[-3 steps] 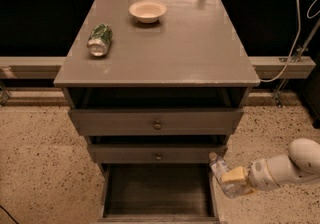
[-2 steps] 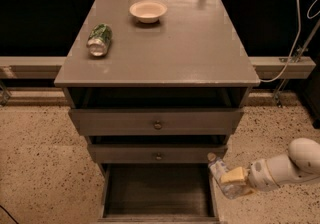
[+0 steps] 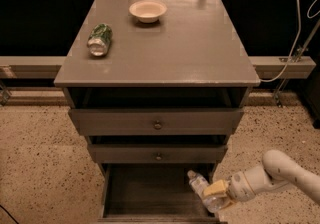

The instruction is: Place blue plastic bottle into bottom drawer

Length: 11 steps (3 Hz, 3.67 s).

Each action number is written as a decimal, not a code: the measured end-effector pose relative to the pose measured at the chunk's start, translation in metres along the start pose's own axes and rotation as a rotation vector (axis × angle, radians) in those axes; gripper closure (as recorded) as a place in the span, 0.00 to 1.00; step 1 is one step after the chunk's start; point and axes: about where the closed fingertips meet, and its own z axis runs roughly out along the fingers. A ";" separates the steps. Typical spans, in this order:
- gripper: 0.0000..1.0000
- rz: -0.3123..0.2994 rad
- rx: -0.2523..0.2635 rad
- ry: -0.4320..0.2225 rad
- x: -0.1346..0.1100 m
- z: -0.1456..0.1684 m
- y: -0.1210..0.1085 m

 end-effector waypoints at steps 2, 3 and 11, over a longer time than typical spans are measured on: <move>1.00 0.007 0.101 0.012 0.024 0.083 0.034; 1.00 0.007 0.104 0.016 0.025 0.087 0.036; 0.20 -0.197 0.093 0.335 0.157 0.166 0.045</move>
Offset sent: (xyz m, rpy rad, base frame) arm 0.0108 0.0620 -0.1149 0.1199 -0.0783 -0.1019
